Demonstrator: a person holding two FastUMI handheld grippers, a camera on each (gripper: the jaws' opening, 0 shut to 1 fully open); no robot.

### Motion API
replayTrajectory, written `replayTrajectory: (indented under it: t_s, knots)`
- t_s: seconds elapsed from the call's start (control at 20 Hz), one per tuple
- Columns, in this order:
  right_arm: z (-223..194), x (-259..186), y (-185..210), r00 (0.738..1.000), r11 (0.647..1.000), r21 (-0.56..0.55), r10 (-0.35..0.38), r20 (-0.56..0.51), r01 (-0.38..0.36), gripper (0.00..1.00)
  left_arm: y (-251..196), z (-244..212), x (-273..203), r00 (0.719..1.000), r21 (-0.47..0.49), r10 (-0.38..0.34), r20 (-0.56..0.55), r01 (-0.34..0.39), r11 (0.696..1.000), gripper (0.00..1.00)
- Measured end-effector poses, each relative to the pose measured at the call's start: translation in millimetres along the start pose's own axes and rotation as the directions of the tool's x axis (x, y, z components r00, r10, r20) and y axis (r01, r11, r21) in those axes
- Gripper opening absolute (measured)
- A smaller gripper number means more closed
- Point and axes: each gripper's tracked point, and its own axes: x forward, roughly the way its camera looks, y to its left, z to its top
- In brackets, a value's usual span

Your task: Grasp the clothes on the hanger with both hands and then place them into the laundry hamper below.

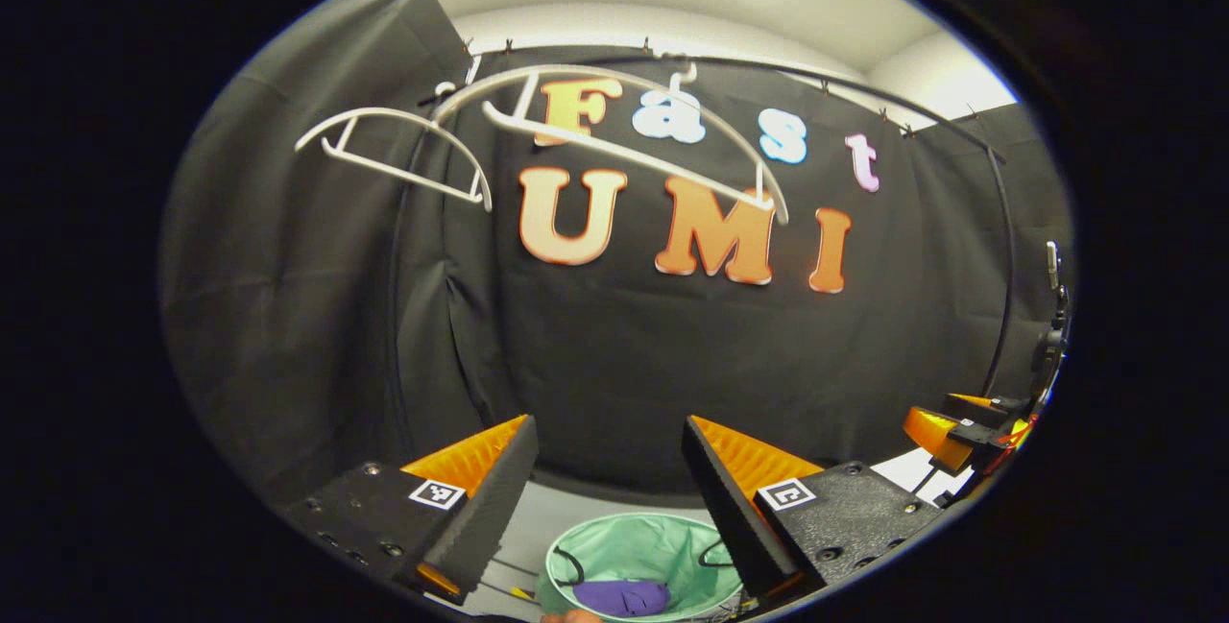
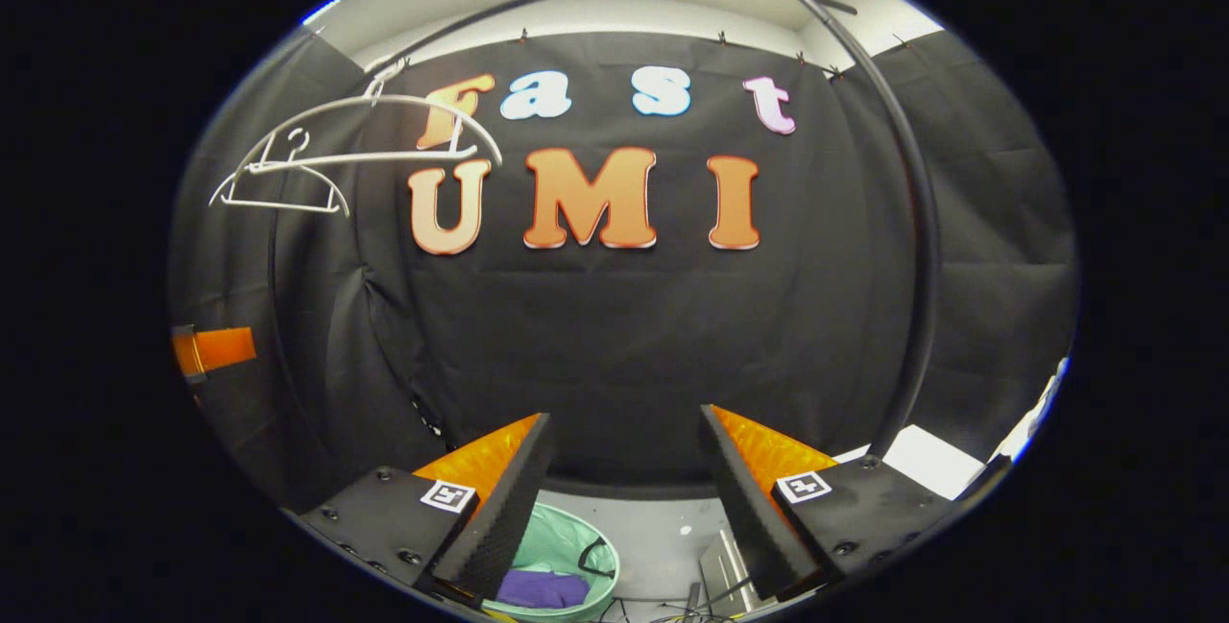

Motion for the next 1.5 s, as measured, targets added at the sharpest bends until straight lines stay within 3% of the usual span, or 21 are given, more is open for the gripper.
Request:
replayTrajectory:
  t_s: [0.2, 0.25, 0.45, 0.75, 1.5]
  knots:
    - [32.2, -6.2, -6.2, 0.999, 1.0, -0.015, 0.022, 0.037, -0.022, 0.89, 17.9, 45.8, -15.5, 0.997, -0.016, 0.018, 0.071, -0.017, 1.0, 0.98]
    - [35.5, -8.4, -8.7, 0.999, 1.0, -0.021, 0.024, 0.039, -0.023, 0.89, 25.4, 56.8, -16.9, 0.995, -0.008, 0.035, 0.091, -0.034, 0.999, 0.93]
    - [52.1, -10.6, -14.6, 0.997, 0.999, -0.03, 0.021, 0.068, -0.019, 0.89, 42.2, 82.1, -14.0, 0.988, -0.008, 0.069, 0.137, -0.069, 0.998, 0.93]
    - [68.9, -9.7, -15.1, 0.994, 1.0, -0.016, 0.028, 0.11, -0.026, 0.89, 44.7, 85.5, -8.7, 0.987, -0.014, 0.085, 0.136, -0.084, 0.996, 0.93]
    - [66.1, 0.8, -18.3, 0.994, 1.0, 0.012, 0.027, 0.105, -0.028, 0.89, 37.6, 86.5, 3.7, 0.985, -0.015, 0.095, 0.141, -0.094, 0.995, 0.96]
